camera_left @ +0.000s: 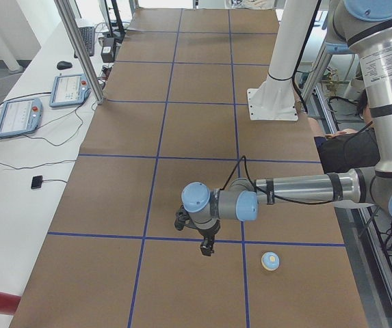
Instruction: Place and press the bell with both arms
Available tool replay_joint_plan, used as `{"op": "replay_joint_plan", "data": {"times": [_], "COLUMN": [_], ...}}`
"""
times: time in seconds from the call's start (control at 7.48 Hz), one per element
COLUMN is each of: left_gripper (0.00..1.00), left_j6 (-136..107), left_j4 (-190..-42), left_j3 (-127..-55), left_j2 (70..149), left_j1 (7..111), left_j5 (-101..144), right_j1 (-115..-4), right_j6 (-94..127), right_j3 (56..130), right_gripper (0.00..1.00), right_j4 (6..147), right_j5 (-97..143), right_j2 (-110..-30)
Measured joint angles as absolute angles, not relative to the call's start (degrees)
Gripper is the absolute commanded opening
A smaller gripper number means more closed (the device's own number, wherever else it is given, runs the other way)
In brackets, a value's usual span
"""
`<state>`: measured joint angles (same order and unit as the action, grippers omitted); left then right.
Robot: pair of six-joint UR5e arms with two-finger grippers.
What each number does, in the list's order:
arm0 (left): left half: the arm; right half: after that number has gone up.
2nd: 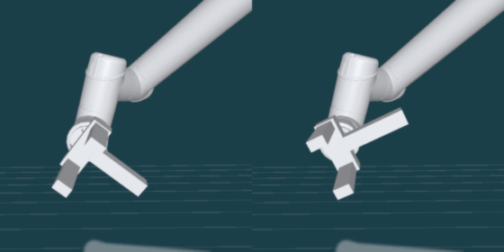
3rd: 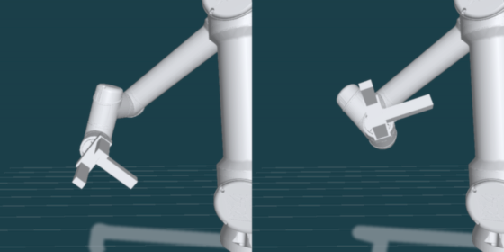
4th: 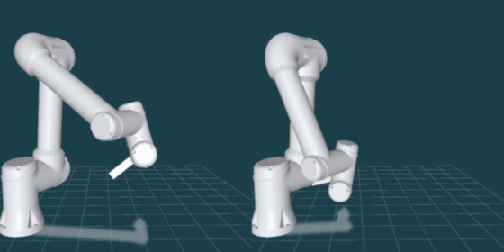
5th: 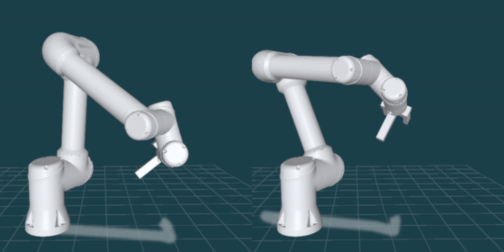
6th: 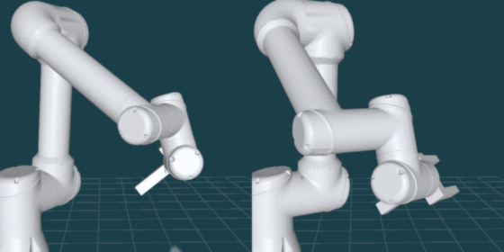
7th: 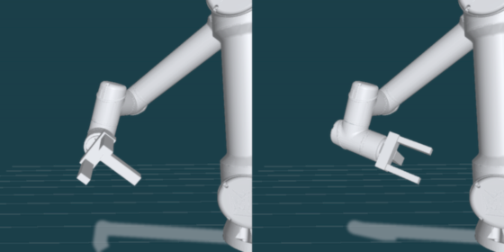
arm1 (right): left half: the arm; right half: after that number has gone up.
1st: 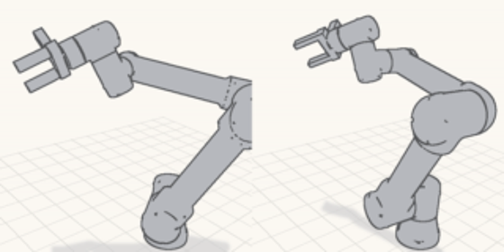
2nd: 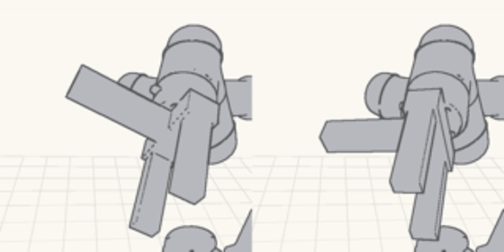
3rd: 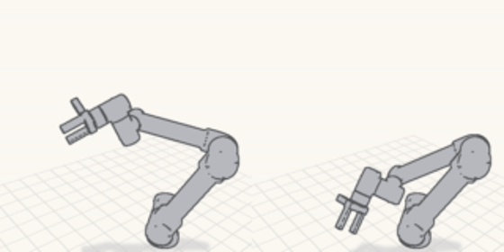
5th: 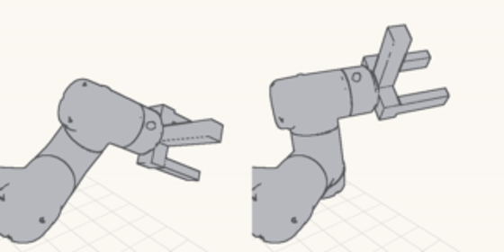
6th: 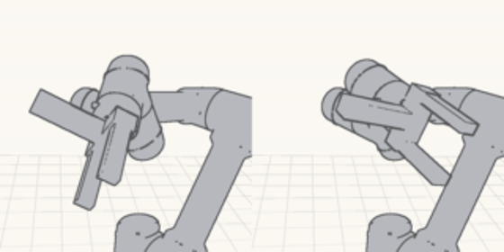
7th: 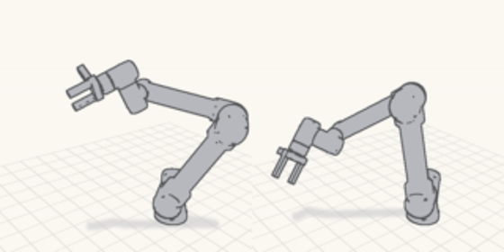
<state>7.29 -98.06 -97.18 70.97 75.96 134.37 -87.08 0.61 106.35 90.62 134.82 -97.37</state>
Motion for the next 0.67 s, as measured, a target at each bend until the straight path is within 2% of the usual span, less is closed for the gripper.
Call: {"op": "replay_joint_plan", "data": {"times": [0.27,0.67], "left_gripper": [1.0,1.0], "left_j6": [7.09,6.84], "left_j4": [-102.18,-102.81], "left_j3": [-96.21,-94.64], "left_j2": [65.85,62.84], "left_j1": [74.07,70.14], "left_j5": [134.65,138.55], "right_j1": [-87.05,-87.04], "right_j6": [0.62,0.62], "right_j3": [106.35,106.35], "right_gripper": [1.0,1.0], "right_j4": [90.49,90.42], "right_j5": [134.77,134.74], "right_j2": [-97.39,-97.38]}}
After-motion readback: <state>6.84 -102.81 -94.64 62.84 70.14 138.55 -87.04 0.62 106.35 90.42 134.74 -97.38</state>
